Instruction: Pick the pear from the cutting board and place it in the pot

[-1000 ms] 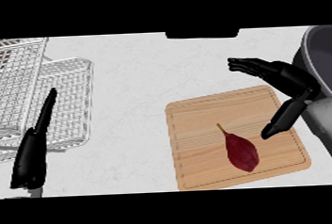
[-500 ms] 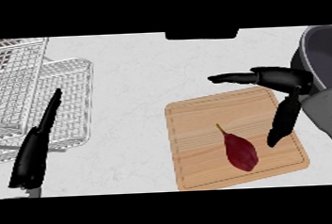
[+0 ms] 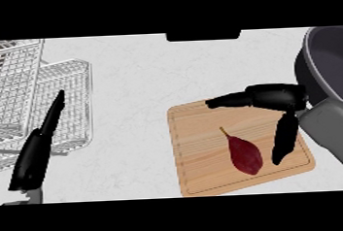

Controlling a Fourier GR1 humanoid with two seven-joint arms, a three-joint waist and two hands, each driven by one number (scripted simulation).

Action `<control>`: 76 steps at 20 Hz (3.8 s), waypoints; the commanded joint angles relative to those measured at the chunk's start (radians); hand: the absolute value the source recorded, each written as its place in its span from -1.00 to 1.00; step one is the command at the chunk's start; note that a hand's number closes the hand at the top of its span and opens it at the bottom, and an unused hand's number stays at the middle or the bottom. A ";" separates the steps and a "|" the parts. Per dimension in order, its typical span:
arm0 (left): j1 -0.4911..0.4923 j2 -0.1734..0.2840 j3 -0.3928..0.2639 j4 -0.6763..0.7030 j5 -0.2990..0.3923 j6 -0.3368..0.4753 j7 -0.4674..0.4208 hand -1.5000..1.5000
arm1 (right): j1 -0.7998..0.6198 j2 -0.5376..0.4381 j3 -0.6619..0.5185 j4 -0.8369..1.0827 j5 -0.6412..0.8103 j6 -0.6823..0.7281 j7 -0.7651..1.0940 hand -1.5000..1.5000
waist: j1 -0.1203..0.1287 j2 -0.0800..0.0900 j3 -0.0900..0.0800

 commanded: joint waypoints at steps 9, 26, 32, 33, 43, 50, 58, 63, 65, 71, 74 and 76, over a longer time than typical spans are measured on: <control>-0.103 -0.173 0.134 -0.004 0.222 -0.014 0.151 0.00 | 0.017 0.027 0.094 0.023 0.118 -0.044 -0.012 -1.00 | -0.005 0.002 -0.015; -0.259 -0.110 0.238 0.079 0.308 -0.019 0.238 0.00 | 0.041 0.168 0.109 0.236 0.349 -0.129 -0.160 -1.00 | -0.020 -0.004 -0.014; -0.196 -0.138 0.190 0.010 0.280 0.011 0.237 0.00 | 0.037 0.219 0.160 0.324 0.458 -0.287 -0.349 1.00 | -0.005 -0.002 -0.013; -0.153 -0.140 0.184 -0.025 0.288 0.004 0.246 0.00 | 0.043 0.170 0.144 0.248 0.437 -0.229 -0.347 1.00 | -0.013 -0.007 -0.014; -0.209 -0.132 0.197 0.029 0.287 0.030 0.260 0.00 | 0.145 0.171 0.126 0.190 0.492 -0.315 -0.256 1.00 | -0.028 -0.010 -0.015; -0.119 -0.121 0.207 0.040 0.271 0.041 0.208 0.00 | 0.283 0.197 0.019 0.054 0.512 -0.534 0.279 1.00 | -0.106 -0.043 -0.020; -0.105 -0.113 0.224 0.025 0.289 0.048 0.210 0.00 | 0.421 0.174 -0.163 -0.396 0.454 -0.691 0.550 1.00 | -0.124 -0.039 -0.017; -0.110 -0.101 0.241 0.019 0.308 0.043 0.201 0.00 | 0.496 0.169 -0.291 -0.651 0.478 -0.825 0.695 1.00 | -0.113 -0.033 -0.017; -0.149 -0.076 0.255 0.030 0.323 0.033 0.236 0.00 | 0.499 0.133 -0.362 -0.734 0.502 -0.845 0.752 1.00 | -0.106 -0.028 -0.016; -0.168 -0.108 0.195 0.039 0.309 0.034 0.238 0.00 | 0.561 0.066 -0.551 -0.985 0.472 -0.797 0.960 1.00 | -0.059 -0.014 -0.016; -0.172 -0.117 0.178 0.036 0.296 0.040 0.225 0.00 | 0.608 0.025 -0.739 -0.927 0.318 -0.762 0.878 1.00 | -0.042 -0.009 -0.014; -0.162 -0.116 0.185 0.039 0.306 0.026 0.182 0.00 | 0.588 0.016 -0.778 -0.923 0.284 -0.724 0.892 1.00 | -0.033 -0.008 -0.014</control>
